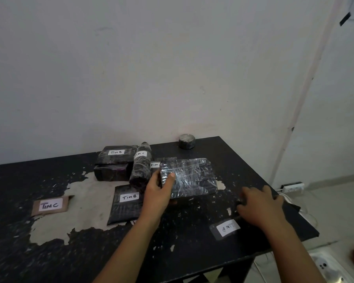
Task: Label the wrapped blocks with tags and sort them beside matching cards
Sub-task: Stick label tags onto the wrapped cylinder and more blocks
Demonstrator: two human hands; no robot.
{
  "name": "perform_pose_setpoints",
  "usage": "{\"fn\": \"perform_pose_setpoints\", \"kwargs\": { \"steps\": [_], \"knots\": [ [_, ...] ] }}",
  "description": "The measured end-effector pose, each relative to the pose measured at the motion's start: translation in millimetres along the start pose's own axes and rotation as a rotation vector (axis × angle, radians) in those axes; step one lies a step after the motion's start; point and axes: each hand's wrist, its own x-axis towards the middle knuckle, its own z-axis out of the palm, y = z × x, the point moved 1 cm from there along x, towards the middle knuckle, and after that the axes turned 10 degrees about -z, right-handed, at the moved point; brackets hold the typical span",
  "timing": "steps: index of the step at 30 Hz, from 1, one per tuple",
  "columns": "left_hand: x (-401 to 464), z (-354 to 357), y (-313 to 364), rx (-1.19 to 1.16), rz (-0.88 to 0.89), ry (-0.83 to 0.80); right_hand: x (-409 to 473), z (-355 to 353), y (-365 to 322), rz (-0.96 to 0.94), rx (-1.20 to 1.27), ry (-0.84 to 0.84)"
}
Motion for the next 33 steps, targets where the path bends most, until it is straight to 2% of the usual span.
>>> {"fn": "perform_pose_setpoints", "kwargs": {
  "steps": [8,11,14,17,19,24,33],
  "knots": [
    [-2,-5,2,0.009,0.004,-0.027,4,-12,-14,0.057,0.038,-0.05],
    [-1,-9,3,0.029,0.001,-0.048,0,-27,-26,0.01,0.087,0.123],
    [0,-14,4,0.027,0.007,-0.043,-3,-42,-40,-0.075,0.327,0.327],
    [2,-19,4,0.0,-0.008,-0.028,-6,-47,-58,-0.21,0.782,0.449],
    [1,-22,4,-0.02,-0.008,-0.034,-11,-48,-73,-0.291,1.044,0.44],
    [-1,-25,4,-0.031,0.015,-0.04,-10,-41,-98,-0.272,1.337,0.409],
    [0,-35,2,0.03,-0.016,-0.023,4,-25,-137,-0.175,1.499,0.301]
  ]
}}
